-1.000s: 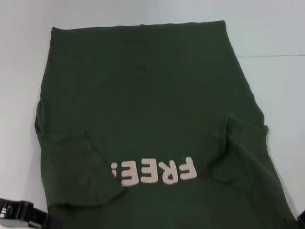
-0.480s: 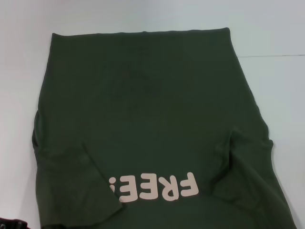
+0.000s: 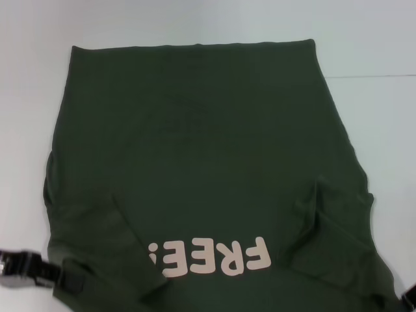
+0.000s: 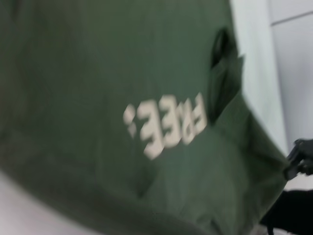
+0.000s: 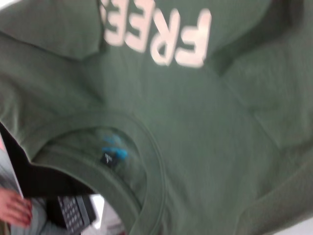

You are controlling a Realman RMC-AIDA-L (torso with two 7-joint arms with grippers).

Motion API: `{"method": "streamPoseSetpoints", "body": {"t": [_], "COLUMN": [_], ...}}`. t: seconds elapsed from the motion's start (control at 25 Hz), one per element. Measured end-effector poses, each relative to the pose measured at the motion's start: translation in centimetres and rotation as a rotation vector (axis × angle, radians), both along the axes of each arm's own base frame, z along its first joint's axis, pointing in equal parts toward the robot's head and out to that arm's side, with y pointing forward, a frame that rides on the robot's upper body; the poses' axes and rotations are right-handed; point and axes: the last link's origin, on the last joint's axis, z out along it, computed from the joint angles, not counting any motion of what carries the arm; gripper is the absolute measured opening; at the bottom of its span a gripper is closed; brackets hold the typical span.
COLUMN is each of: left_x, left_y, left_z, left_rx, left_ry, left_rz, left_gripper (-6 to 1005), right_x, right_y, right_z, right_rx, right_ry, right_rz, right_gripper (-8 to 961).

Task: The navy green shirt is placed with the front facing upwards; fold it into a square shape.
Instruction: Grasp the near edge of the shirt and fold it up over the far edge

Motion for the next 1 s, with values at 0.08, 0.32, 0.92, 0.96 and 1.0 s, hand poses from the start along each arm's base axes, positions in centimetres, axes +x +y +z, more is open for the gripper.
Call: {"method": "streamPoseSetpoints", "body": {"t": [0.08, 0.32, 0.92, 0.96, 1.0], "left_x": [0.4, 0.8, -0.1, -0.2, -0.3], "left_y": [0.6, 2.4, 6.0, 6.3, 6.4], "left_z": [0.6, 3.0, 1.6, 1.3, 1.2], "left_rx": [0.049, 0.243, 0.57, 0.591, 0.61], "left_ry": [-0.032, -0.124, -0.229, -0.239, -0.246], "left_rz": [-0.016, -0.021, 0.043, 0.05, 0.057], "left_gripper": [52, 57, 67, 67, 68], "right_x": [-0.1, -0.6, -0.3, -0.2, -0.2], "right_y": [0.4, 2.0, 6.7, 6.9, 7.1], "right_z": [0.5, 2.7, 4.7, 4.7, 4.6], "right_rx": [0.035, 0.2, 0.65, 0.676, 0.699], "right_ry": [0.023, 0.13, 0.281, 0.288, 0.296], "right_rz": [0.003, -0.011, -0.063, -0.07, -0.076], "right_gripper": [35, 34, 35, 35, 35]}}
